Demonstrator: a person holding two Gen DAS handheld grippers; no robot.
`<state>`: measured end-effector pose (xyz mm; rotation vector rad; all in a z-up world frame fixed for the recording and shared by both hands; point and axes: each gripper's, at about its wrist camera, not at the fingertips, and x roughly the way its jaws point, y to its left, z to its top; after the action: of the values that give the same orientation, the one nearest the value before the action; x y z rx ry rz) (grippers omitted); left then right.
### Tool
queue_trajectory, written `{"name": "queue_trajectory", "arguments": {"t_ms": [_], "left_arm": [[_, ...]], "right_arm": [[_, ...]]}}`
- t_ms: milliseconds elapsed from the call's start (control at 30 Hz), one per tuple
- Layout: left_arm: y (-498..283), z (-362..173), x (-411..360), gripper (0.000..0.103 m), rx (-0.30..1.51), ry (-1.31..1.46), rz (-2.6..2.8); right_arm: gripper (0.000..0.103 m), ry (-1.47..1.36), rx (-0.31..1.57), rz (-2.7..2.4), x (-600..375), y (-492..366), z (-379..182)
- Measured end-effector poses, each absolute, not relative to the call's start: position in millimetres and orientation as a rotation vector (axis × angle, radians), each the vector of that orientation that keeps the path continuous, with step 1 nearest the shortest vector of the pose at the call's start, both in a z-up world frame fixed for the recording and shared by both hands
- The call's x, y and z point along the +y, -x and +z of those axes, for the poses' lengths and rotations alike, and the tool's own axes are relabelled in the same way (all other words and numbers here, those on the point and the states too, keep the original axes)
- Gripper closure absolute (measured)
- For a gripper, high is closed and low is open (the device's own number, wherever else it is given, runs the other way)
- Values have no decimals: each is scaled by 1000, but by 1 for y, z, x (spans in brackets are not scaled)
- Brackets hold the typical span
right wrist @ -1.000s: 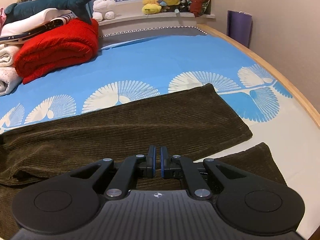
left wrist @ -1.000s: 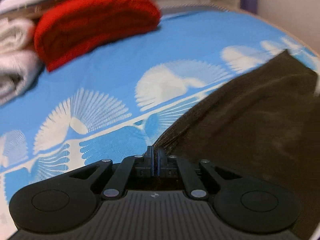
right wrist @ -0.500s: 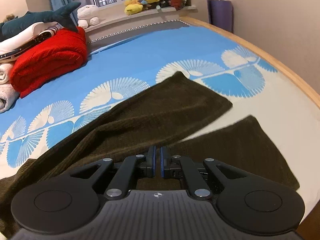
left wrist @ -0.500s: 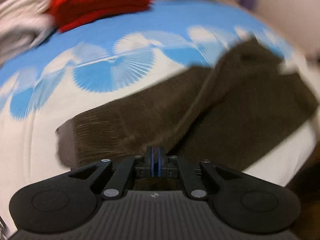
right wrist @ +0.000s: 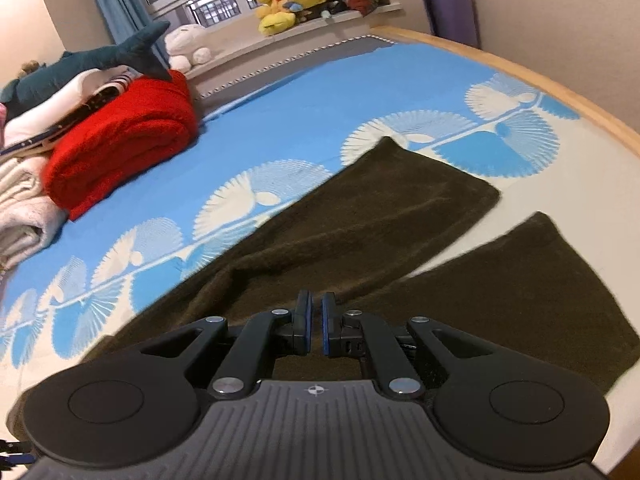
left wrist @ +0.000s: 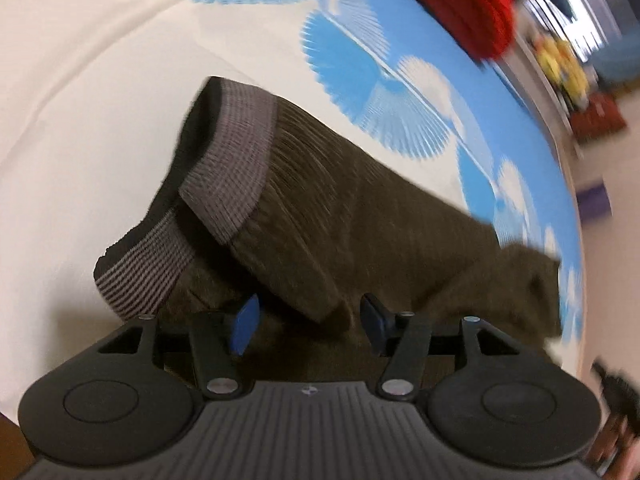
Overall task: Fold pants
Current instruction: 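Grasp the grey waistband corner with the left gripper and lift it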
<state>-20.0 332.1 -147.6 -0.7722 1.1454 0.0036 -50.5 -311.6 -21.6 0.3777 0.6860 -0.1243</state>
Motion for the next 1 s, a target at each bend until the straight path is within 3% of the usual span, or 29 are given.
{"name": "queue_trajectory", "arguments": {"t_ms": [100, 133, 167, 267, 433, 667, 1000], "left_arm": [[8, -145, 335, 44, 1127, 801, 51], [4, -143, 332, 54, 1125, 766, 72], [1, -143, 330, 76, 1139, 733, 97], [-3, -146, 326, 90, 1187, 682, 160], [-14, -121, 296, 92, 1140, 444, 179], [-10, -119, 277, 91, 1162, 264, 180], [-18, -126, 280, 91, 1185, 286, 164]], "right_arm": [[97, -444, 683, -101, -310, 32, -25], [97, -470, 681, -92, -311, 23, -27], [97, -484, 681, -85, -312, 13, -29], [97, -496, 681, -73, -313, -24, -39], [96, -534, 714, -104, -315, -98, -68], [64, -530, 751, -195, -307, -187, -110], [63, -452, 780, -328, -293, -247, -139]]}}
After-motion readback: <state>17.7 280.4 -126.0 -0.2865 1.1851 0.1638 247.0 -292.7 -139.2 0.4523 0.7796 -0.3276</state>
